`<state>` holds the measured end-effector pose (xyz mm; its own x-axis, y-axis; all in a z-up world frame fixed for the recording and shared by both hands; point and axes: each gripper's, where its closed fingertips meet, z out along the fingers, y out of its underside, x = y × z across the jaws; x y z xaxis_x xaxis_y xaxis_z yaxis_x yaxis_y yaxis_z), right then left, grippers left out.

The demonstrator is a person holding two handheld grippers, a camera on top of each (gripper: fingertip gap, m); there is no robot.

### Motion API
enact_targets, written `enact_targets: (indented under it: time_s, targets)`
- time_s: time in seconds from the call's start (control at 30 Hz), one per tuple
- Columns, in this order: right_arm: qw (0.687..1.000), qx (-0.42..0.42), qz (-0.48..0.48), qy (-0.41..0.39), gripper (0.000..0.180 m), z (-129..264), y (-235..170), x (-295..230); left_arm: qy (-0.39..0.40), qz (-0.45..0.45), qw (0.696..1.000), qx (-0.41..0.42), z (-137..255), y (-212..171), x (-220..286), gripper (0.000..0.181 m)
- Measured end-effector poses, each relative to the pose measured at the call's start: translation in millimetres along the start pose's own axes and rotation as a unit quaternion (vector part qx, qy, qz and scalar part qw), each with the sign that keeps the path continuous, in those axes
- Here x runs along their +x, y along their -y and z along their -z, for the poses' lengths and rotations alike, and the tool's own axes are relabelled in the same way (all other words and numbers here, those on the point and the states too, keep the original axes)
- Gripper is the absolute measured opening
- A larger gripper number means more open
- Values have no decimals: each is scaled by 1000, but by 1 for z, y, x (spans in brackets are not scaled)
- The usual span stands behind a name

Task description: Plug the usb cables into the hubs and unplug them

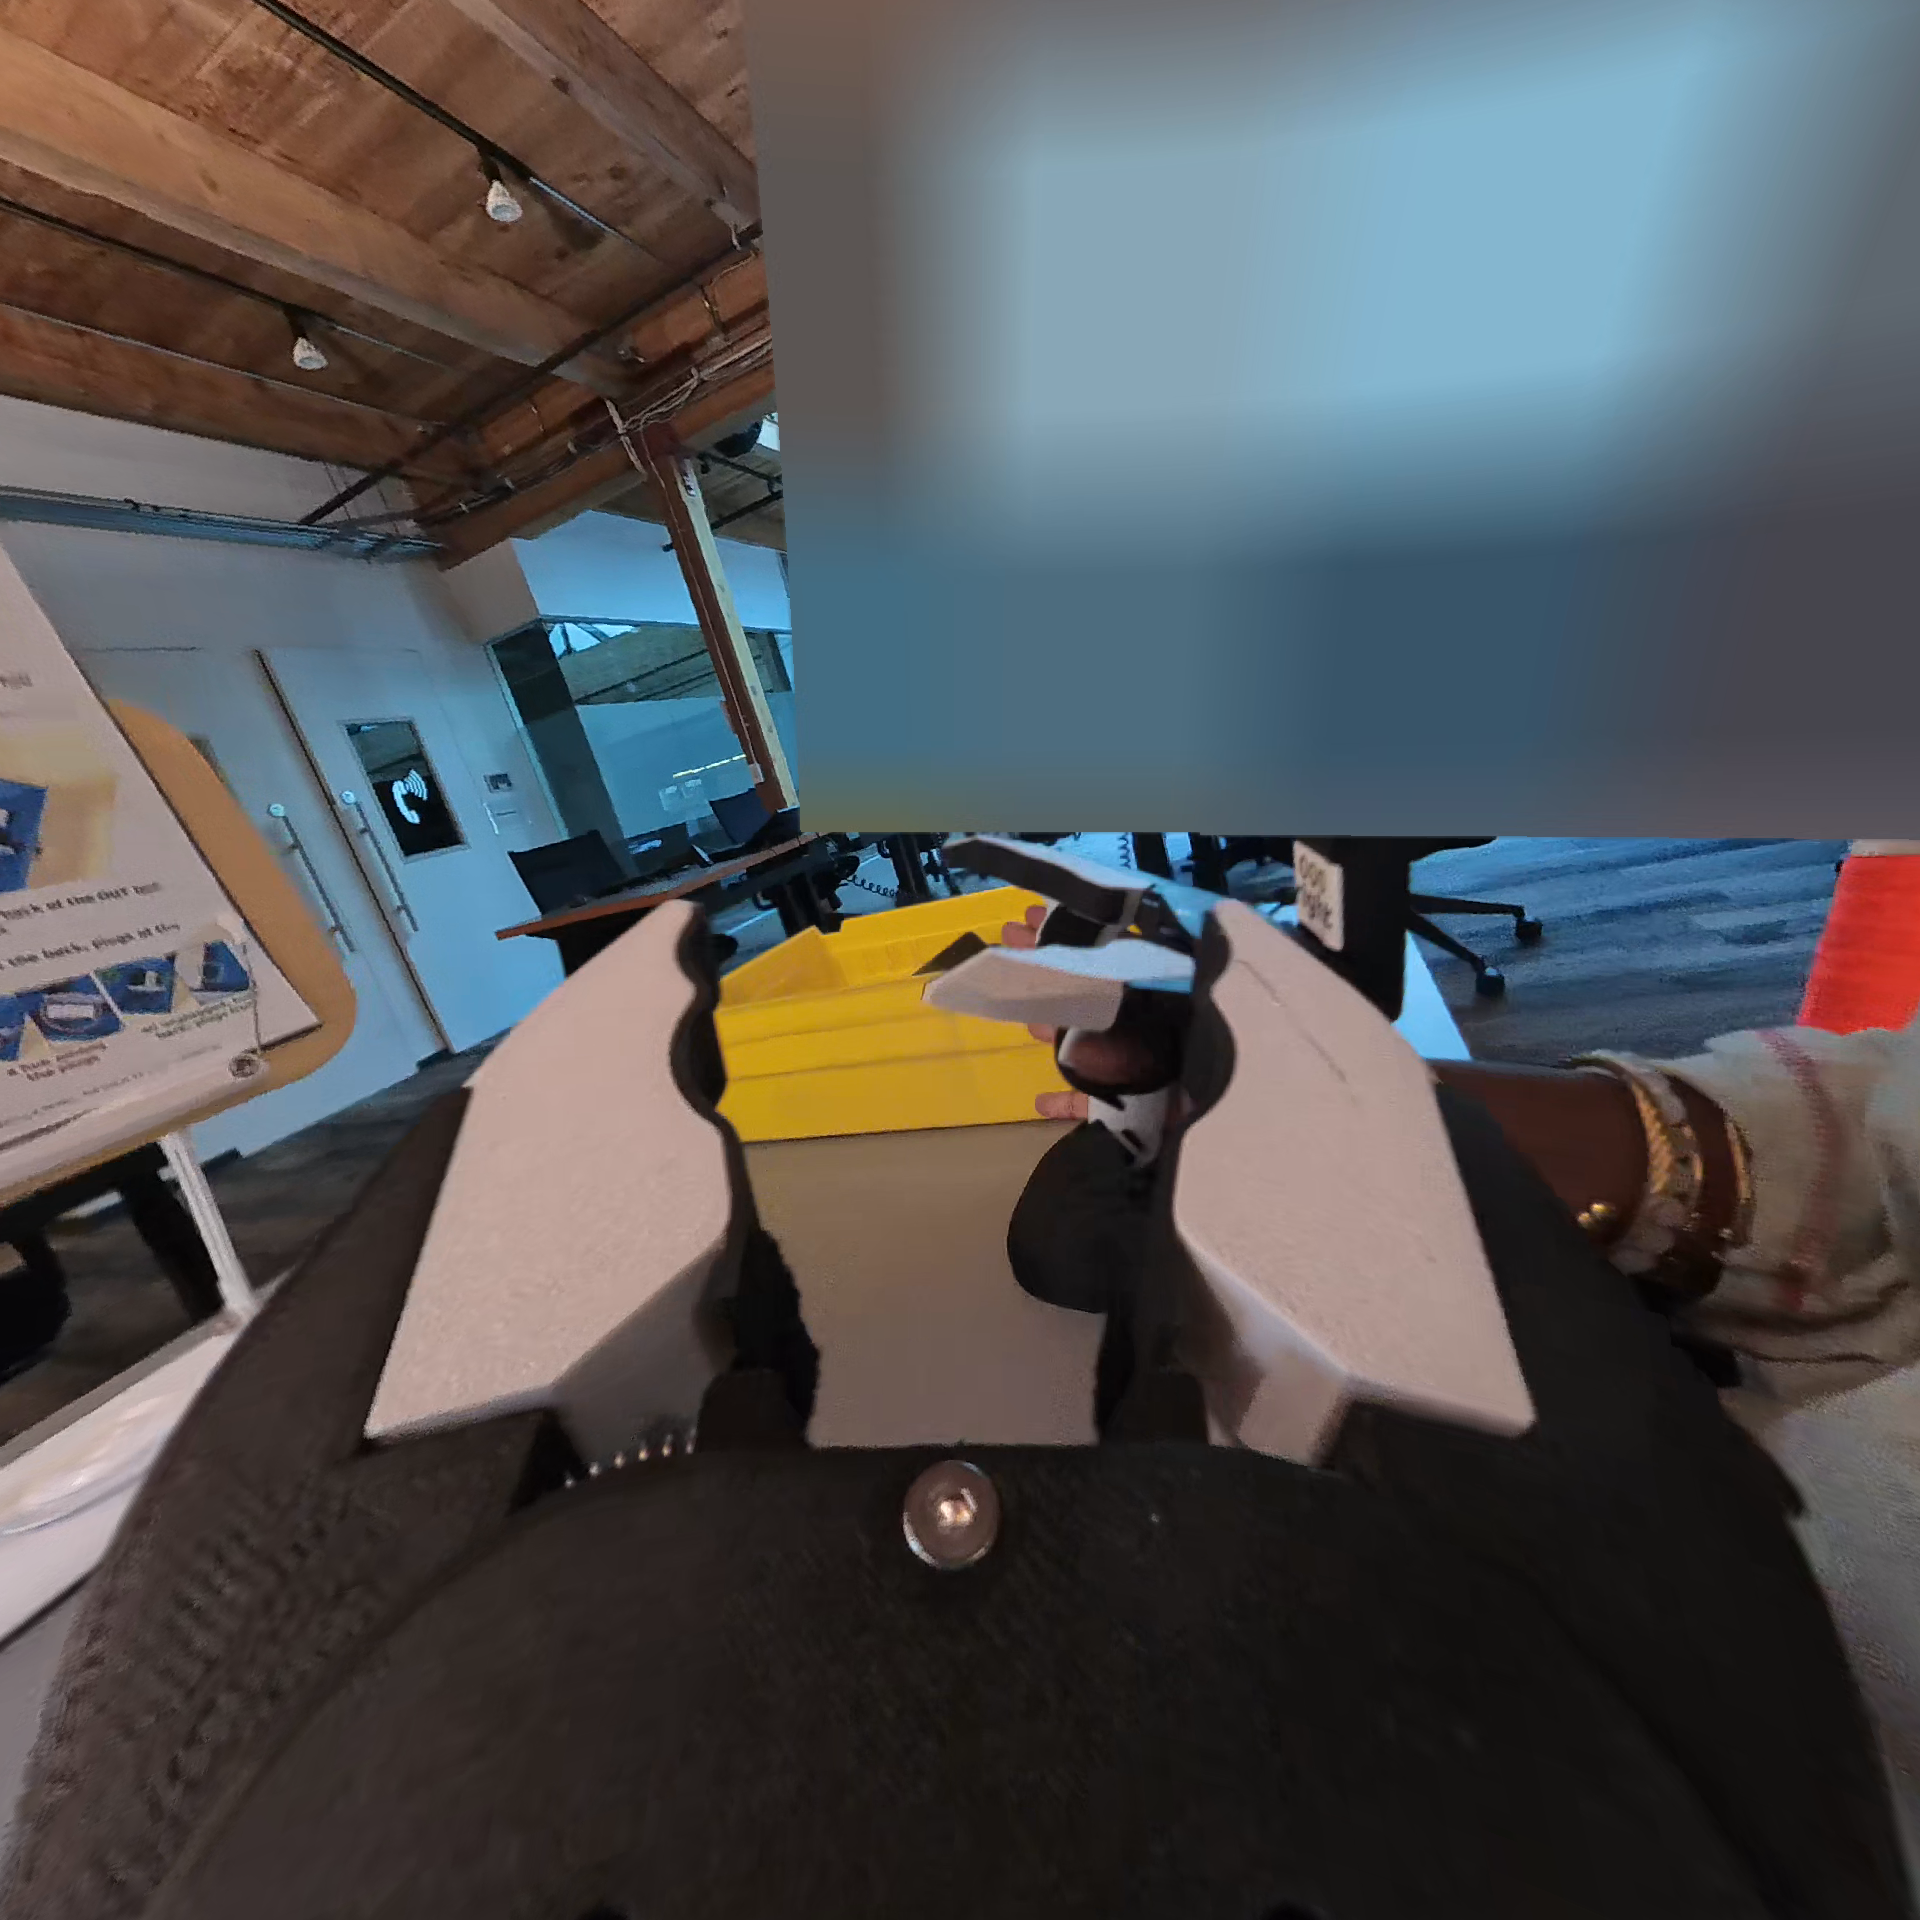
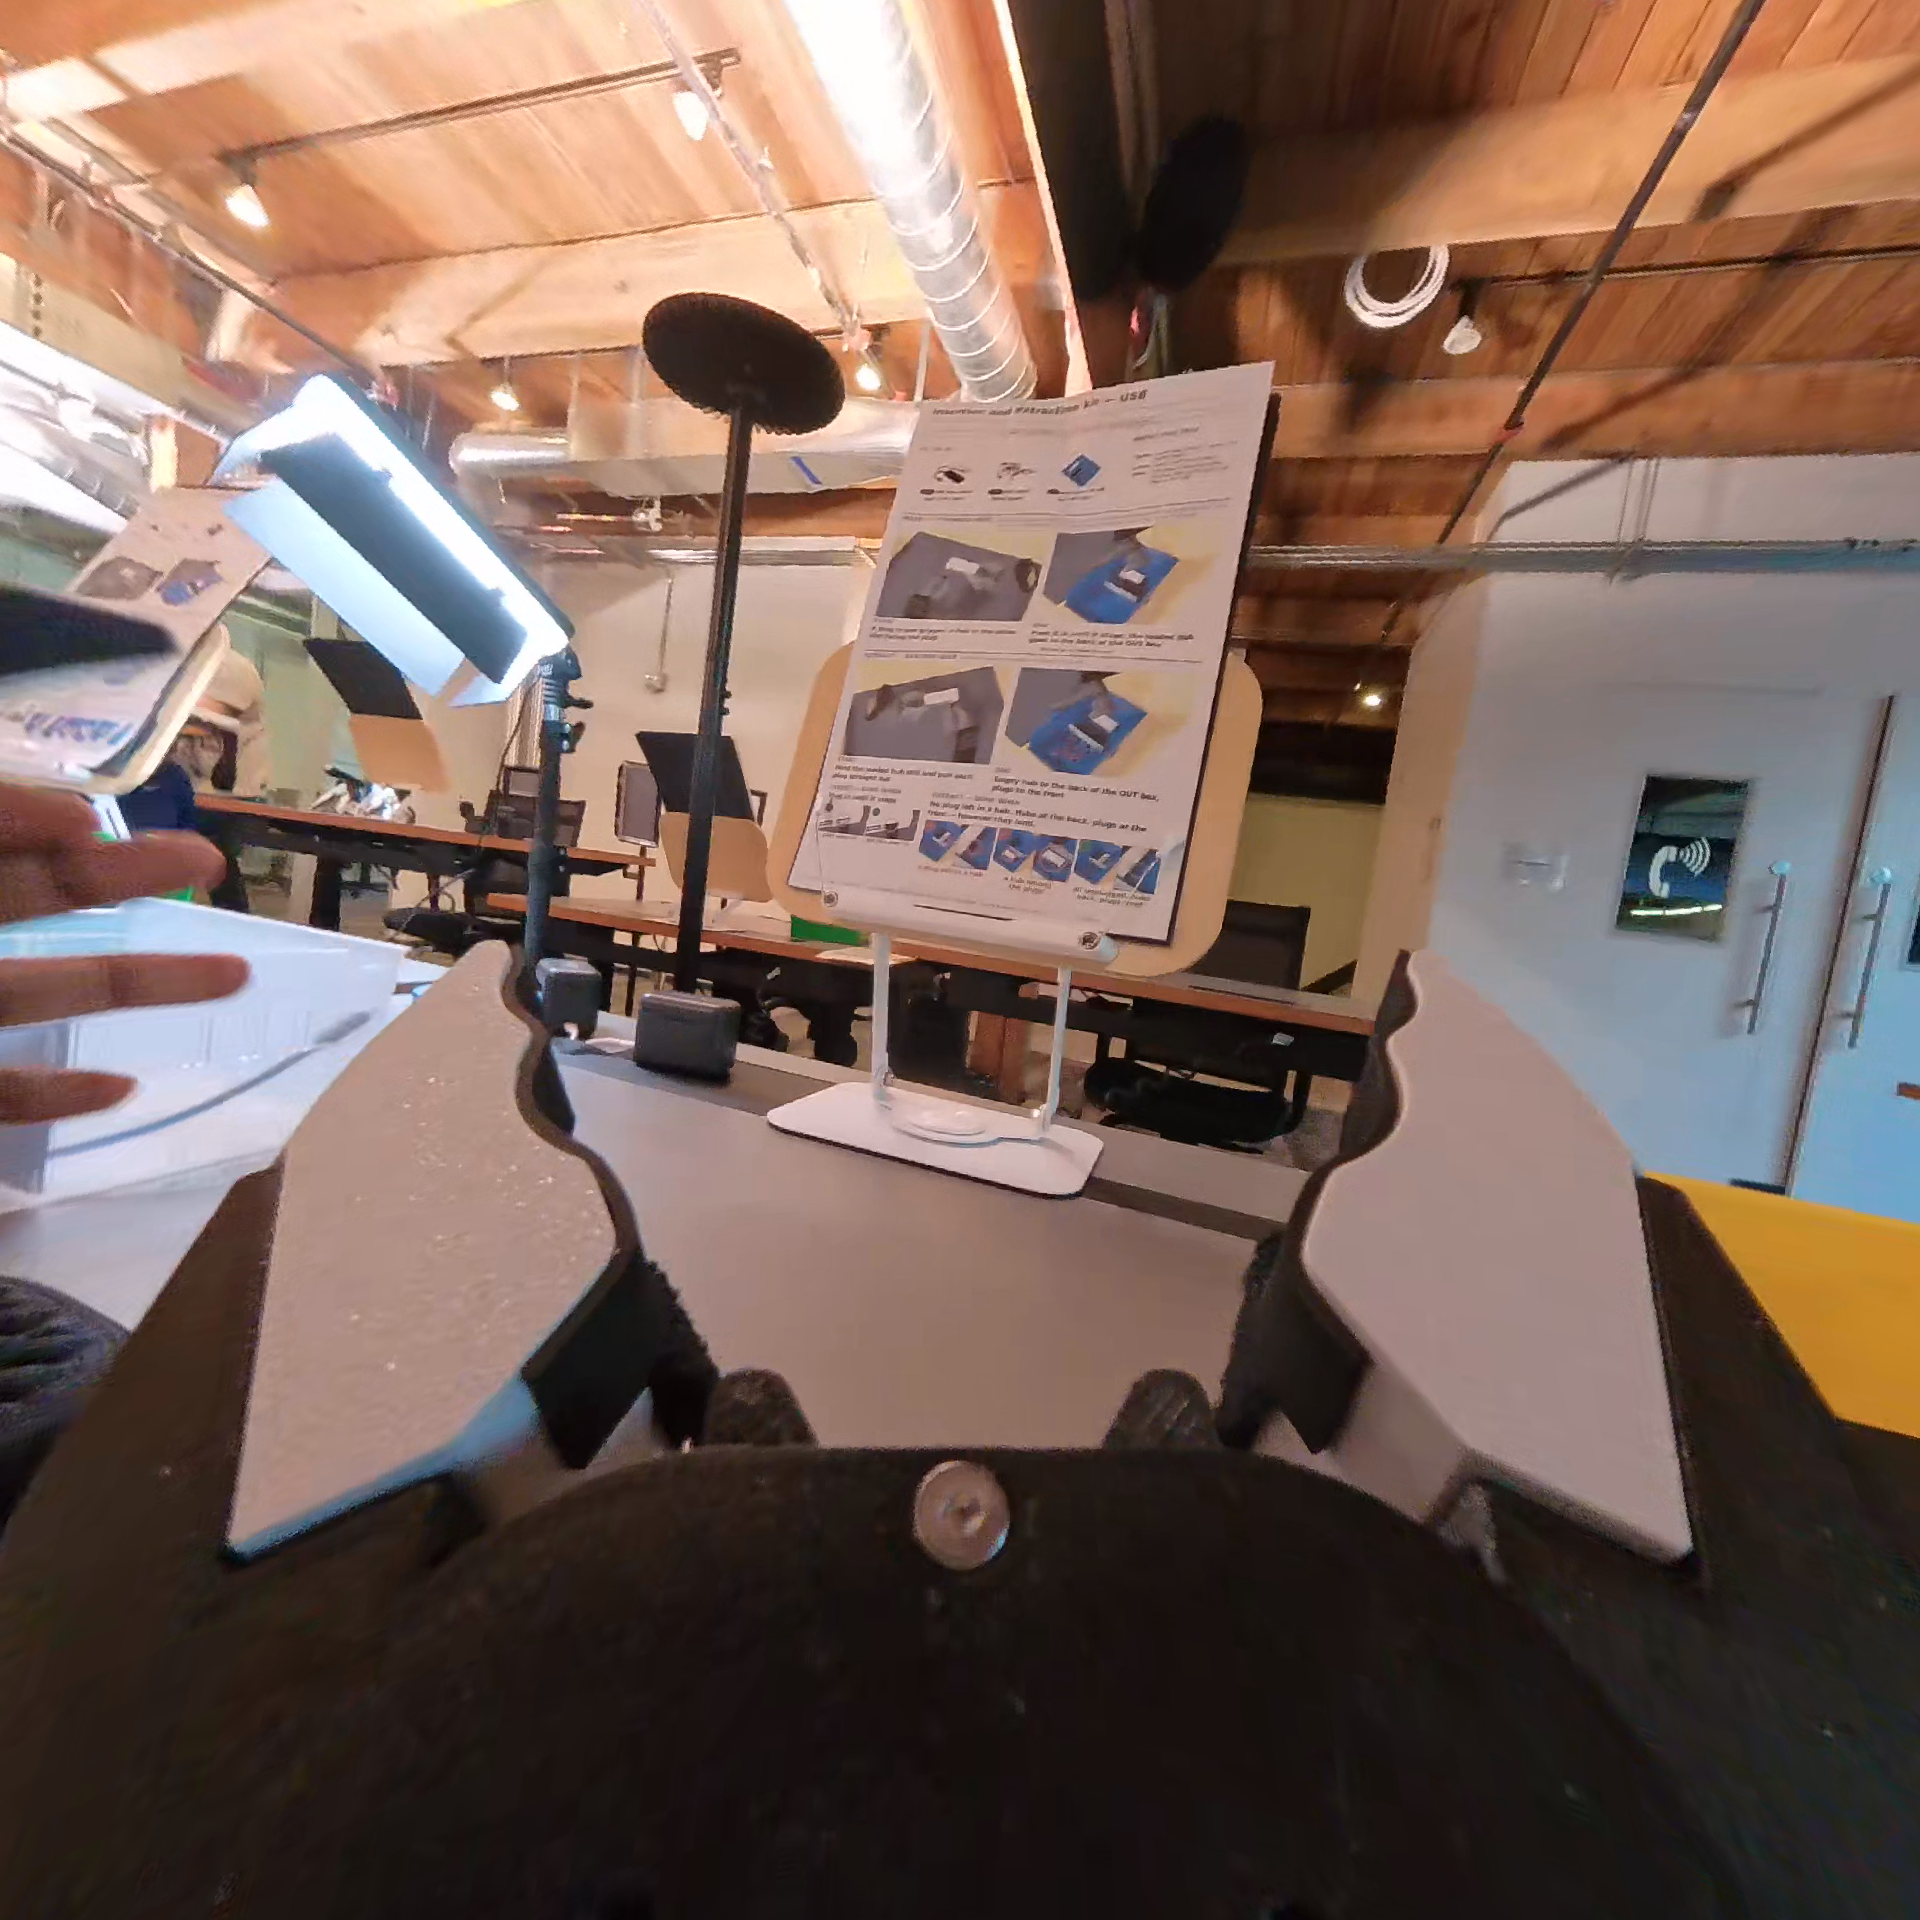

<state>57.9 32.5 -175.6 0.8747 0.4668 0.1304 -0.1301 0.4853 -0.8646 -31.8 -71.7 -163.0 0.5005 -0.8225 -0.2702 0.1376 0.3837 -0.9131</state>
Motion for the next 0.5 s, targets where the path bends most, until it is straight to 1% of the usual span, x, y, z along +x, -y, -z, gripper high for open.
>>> enact_targets:
  time_s: [0.03,0.1,0.17,0.23,0.33,0.4,0.43,0.5]
  targets:
    - [1000,4,-10,1,145,0,2,-1,-2,-11,1000,1,3,12,3,95]
    - [1000,6,-19,7,145,-1,1,-4,0,-41,999,0,10,45,5,101]
    - [1000,-3,-7,12,145,-2,-1,-8,25,-75,997,-11,28,75,-3,98]
    - [1000,-4,2,14,145,-2,-1,-10,67,-95,992,-54,57,89,-20,96]
    - [1000,-5,-6,16,144,-2,-1,-11,166,-123,966,-158,121,90,-63,89]
    - [1000,-6,-9,17,144,-2,-2,-11,215,-107,941,-239,166,82,-86,87]
    - [1000,-6,-9,16,143,-2,-2,-11,225,-108,925,-285,187,75,-94,87]
    - [1000,-8,-8,19,143,-3,-3,-12,205,-119,893,-382,224,55,-103,87]
